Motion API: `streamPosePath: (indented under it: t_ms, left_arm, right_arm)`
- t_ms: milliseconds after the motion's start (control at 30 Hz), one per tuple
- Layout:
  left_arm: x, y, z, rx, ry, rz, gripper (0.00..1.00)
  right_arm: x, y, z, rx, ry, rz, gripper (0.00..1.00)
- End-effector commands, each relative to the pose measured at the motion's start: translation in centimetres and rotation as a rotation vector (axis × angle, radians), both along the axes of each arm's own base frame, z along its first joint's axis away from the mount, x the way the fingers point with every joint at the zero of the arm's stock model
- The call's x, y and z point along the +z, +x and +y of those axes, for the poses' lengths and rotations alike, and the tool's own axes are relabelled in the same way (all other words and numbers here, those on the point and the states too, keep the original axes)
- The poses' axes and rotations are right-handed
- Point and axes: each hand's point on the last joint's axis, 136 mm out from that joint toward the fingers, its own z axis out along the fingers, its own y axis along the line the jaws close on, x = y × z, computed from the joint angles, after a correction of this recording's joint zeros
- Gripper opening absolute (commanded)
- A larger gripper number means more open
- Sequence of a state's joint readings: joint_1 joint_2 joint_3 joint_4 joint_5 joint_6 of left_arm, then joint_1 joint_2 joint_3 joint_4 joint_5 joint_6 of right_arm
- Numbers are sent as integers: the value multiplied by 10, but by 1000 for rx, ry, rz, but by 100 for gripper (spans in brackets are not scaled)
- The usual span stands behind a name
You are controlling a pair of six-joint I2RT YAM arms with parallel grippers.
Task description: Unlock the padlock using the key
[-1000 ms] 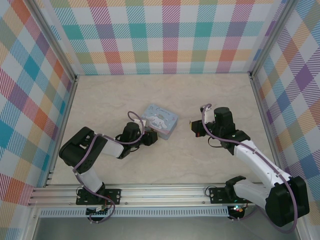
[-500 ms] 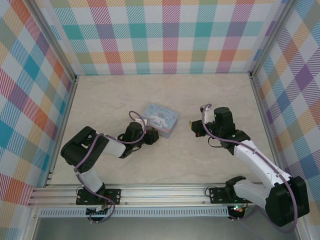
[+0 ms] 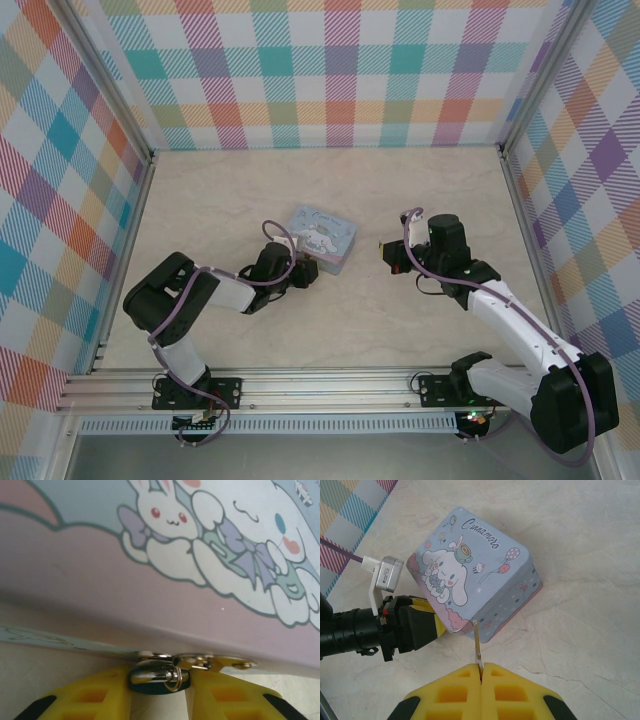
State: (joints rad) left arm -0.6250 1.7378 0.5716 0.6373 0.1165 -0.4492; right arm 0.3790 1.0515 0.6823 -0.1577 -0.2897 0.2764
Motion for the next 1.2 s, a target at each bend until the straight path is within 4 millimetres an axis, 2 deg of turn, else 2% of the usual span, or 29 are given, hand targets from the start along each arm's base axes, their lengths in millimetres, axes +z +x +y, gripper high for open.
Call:
streamPosePath:
  t_ms: [0,200,367,600,733,933,1167]
  left_arm:
    - [-26,-19,-6,-40,47,100,30]
    - [-8,-16,-13,-32,-17,100,30]
    - [17,-14,-24,-37,-91,119,29]
    - [51,-16,-41,-54,-199,187,27]
    - [68,-18,-43,-42,-236,226,26]
    - [80,-22,-48,-37,-276,288,25]
    - [88,-24,-55,-42,-326,331,25]
  right_arm:
    - [5,-2,0,10,17,-26,2]
    - [2,-6,1,28,13,-35,2]
    - [-8,-14,7,77,-20,-53,2]
    - [-40,-36,40,236,-120,-91,2]
    - [-61,-49,61,340,-170,-113,2]
    - [-87,-56,78,430,-251,-92,2]
    - [-94,-46,89,453,-291,-108,2]
